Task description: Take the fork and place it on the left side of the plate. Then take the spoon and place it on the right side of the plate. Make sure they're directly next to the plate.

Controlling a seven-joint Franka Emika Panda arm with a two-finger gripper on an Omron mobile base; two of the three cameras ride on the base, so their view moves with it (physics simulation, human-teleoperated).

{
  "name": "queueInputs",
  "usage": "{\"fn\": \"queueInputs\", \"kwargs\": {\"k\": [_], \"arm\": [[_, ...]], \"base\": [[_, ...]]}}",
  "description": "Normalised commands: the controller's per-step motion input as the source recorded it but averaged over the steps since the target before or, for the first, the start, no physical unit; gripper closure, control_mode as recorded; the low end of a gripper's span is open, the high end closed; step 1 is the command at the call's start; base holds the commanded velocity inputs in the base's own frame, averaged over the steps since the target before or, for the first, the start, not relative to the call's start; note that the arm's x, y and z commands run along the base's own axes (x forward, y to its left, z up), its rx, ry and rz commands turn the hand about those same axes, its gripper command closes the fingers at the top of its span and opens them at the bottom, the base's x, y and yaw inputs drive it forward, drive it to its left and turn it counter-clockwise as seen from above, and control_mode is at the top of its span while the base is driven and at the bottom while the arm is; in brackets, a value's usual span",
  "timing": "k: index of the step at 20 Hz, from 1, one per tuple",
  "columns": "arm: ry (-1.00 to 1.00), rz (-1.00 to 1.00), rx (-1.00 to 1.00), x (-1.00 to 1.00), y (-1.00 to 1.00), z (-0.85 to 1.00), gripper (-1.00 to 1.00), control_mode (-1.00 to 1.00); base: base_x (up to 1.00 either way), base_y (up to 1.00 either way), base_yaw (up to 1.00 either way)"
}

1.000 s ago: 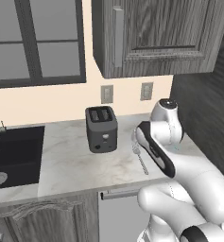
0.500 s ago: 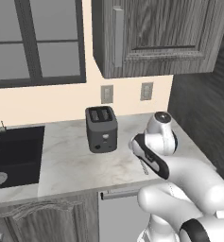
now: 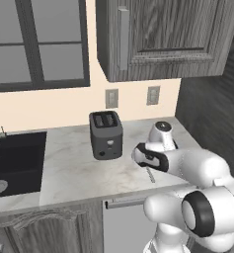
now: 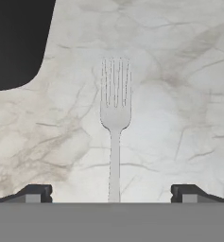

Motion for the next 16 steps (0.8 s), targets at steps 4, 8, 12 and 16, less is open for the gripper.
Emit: {"fn": "queueInputs", "kwargs": {"k": [4, 8, 12, 16], "arm": [[0.17, 0.00, 0.02, 0.18, 0.00, -0.33, -1.00, -1.00], [0.10, 0.00, 0.02, 0.04, 0.00, -0.31, -1.00, -1.00], [0.04, 0.00, 0.00, -0.01, 0.00, -0.35, -1.00, -1.00], [0.00, 0.00, 0.00, 0.00, 0.00, -0.38, -1.00, -1.00]], "base": [[0.00, 0.00, 0.00], [0.00, 0.00, 0.00], [0.00, 0.00, 0.00], [0.00, 0.00, 0.00]]}}
